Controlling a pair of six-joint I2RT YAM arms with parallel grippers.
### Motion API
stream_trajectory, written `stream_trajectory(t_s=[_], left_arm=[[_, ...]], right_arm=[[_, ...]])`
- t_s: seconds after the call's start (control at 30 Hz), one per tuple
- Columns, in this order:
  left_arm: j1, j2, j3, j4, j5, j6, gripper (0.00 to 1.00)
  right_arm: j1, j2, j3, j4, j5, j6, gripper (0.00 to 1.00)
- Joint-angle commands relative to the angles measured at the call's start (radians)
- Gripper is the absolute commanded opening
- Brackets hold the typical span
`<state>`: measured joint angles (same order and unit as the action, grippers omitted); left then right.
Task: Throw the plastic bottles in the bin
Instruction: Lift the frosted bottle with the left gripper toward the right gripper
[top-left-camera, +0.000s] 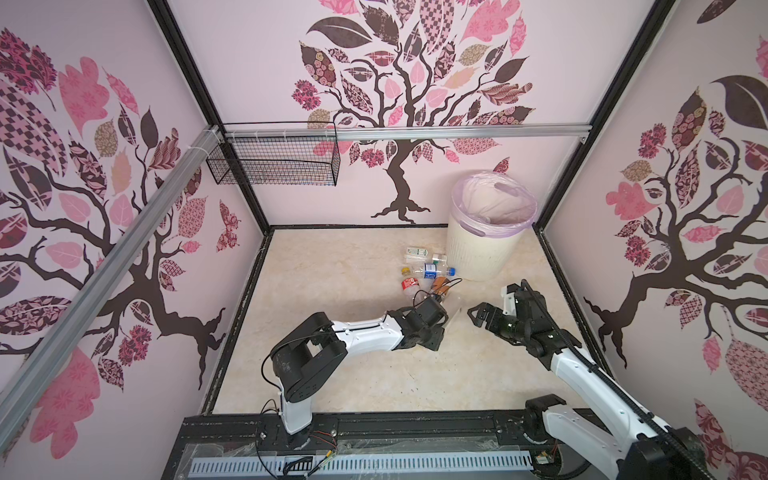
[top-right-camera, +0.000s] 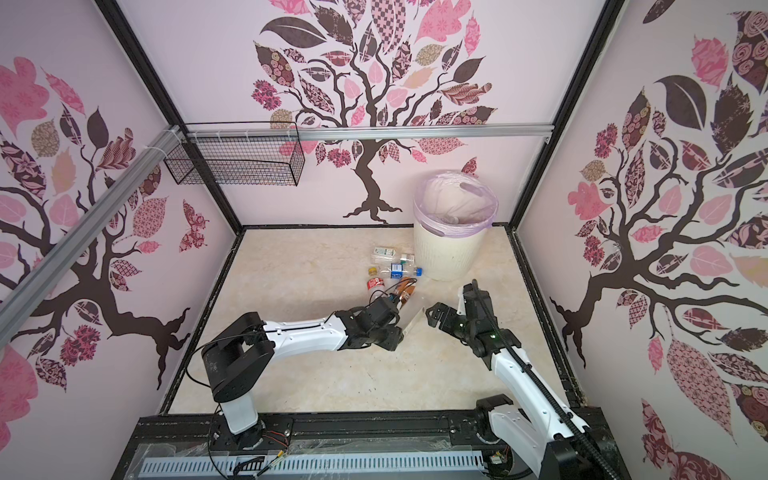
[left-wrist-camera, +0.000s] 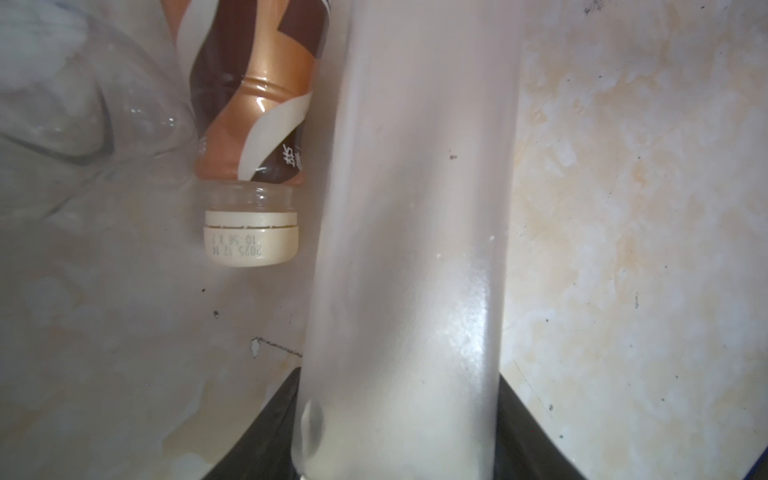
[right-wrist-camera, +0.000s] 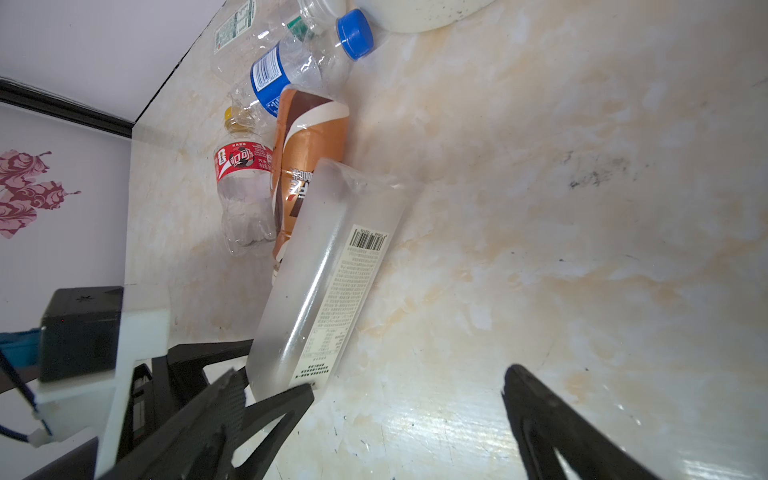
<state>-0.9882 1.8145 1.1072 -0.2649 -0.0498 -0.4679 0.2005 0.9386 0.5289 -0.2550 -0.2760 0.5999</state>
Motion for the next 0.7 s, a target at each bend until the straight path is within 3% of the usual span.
stream_trajectory(t_s=[0.0, 0.67], left_arm=[[-0.004, -0.053, -0.039, 0.046, 0.008, -0.005, 0.49], [-0.004, -0.221, -0.081, 0.11, -0.01, 0.002, 0.49]], right_arm=[[-0.002, -0.003, 0.0, 0.016, -0.024, 0.028, 1.0], [0.001, 0.152, 0.108, 0.288, -0.195, 0.2, 1.0]])
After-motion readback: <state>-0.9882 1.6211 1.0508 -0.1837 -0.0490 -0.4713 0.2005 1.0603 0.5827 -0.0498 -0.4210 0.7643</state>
